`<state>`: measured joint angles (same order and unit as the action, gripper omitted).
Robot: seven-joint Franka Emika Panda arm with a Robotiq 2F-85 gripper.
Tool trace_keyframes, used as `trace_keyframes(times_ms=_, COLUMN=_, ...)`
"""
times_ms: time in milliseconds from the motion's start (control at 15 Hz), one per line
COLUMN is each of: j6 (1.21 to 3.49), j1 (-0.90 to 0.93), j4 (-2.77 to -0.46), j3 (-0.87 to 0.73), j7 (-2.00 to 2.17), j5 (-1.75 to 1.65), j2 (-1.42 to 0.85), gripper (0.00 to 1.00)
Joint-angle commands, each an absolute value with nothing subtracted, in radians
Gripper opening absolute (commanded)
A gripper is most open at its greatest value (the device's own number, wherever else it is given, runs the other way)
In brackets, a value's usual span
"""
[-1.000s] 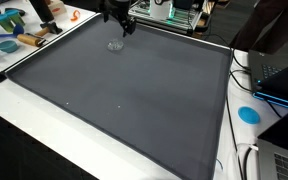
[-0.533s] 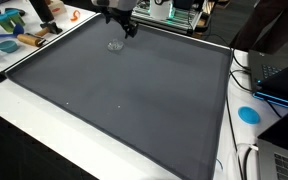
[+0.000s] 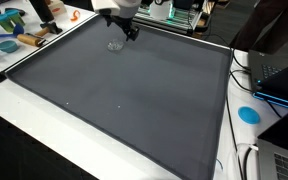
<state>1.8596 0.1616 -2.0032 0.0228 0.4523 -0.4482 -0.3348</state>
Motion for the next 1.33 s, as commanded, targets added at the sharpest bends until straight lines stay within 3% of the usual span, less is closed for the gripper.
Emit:
trace_keyframes(times_ms=0, j6=1.832, j1=0.165, j4=-1.972, j3=0.018, j7=0.426, j5=-0.445, j2=-0.358, gripper=1.00)
trace_keyframes(times_ms=600, j6=1.839, j1=0.122, j4=-1.928, j3=-0.002, j7=0.400, j5=-0.377, j2=-0.360, gripper=1.00)
trace_keyframes(times_ms=1267, j6=1.904, j1=-0.058, j4=-1.936, j3=-0.069, j7=0.258, j5=-0.046, j2=-0.284, gripper=1.00)
